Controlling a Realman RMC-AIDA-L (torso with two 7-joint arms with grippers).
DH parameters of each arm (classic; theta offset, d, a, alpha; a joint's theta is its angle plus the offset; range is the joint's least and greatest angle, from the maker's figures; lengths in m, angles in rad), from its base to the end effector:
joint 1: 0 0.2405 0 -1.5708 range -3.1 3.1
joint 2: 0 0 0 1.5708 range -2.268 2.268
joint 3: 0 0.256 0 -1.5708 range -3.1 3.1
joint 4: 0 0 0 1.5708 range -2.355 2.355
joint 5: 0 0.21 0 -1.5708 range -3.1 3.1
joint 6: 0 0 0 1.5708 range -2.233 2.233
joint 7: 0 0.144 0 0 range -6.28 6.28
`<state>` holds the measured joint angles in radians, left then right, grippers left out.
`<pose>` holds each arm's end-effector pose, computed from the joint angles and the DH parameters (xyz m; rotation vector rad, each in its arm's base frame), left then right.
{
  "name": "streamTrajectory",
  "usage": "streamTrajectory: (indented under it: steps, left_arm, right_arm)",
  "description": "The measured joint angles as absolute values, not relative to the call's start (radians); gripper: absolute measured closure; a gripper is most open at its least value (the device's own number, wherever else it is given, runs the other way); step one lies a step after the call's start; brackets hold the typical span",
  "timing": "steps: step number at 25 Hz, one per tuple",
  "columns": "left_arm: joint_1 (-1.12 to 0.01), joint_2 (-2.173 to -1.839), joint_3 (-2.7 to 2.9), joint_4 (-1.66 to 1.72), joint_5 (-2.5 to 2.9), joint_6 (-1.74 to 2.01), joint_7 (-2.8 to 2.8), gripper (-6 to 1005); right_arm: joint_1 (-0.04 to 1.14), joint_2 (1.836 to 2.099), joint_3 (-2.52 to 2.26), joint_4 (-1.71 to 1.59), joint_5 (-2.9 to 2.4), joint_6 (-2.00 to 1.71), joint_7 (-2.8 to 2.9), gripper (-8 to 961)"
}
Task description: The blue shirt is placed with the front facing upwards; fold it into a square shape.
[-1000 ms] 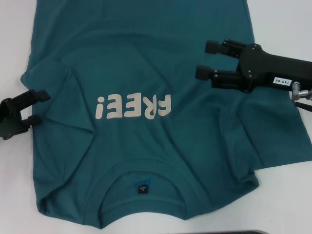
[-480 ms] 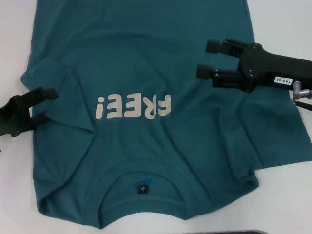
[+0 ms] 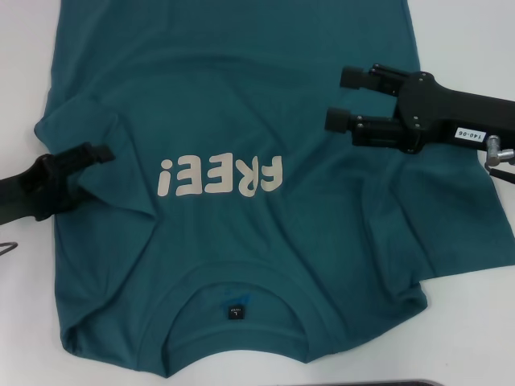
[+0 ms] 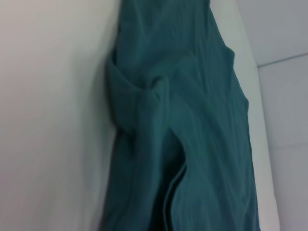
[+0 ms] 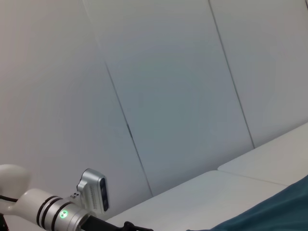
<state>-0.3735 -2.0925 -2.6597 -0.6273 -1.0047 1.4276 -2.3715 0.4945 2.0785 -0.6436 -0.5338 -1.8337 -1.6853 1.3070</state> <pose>-0.3465 0.2868 0.0056 -1.7944 -2.1518 -0.8375 0.2555 0.3086 -0.0001 -2.6439 0.6485 1.0617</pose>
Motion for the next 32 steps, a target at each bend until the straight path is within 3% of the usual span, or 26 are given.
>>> streamTrajectory:
  steps: [8, 15, 26, 32]
  left_arm:
    - [-0.388, -2.097, -2.635, -0.627, -1.006, 1.431, -2.367, 55]
    - [-0.39, -2.096, -2.672, -0.629, -1.163, 1.806, -2.185, 55]
    - [-0.36, -2.08, -2.687, -0.627, -1.165, 1.801, -2.171, 56]
    - [-0.292, -2.1, -2.678, -0.668, -1.163, 1.911, -1.658, 56]
  right_arm:
    - [0.493, 2.077, -0.638, -0.534, -1.832, -1.701, 1.307, 80]
    - [0.493, 2.077, -0.639, -0.534, -1.831, -1.703, 1.306, 81]
    - [0.492, 2.078, -0.637, -0.534, -1.832, -1.705, 1.307, 82]
    - [0.493, 2.08, -0.635, -0.537, -1.832, -1.705, 1.306, 83]
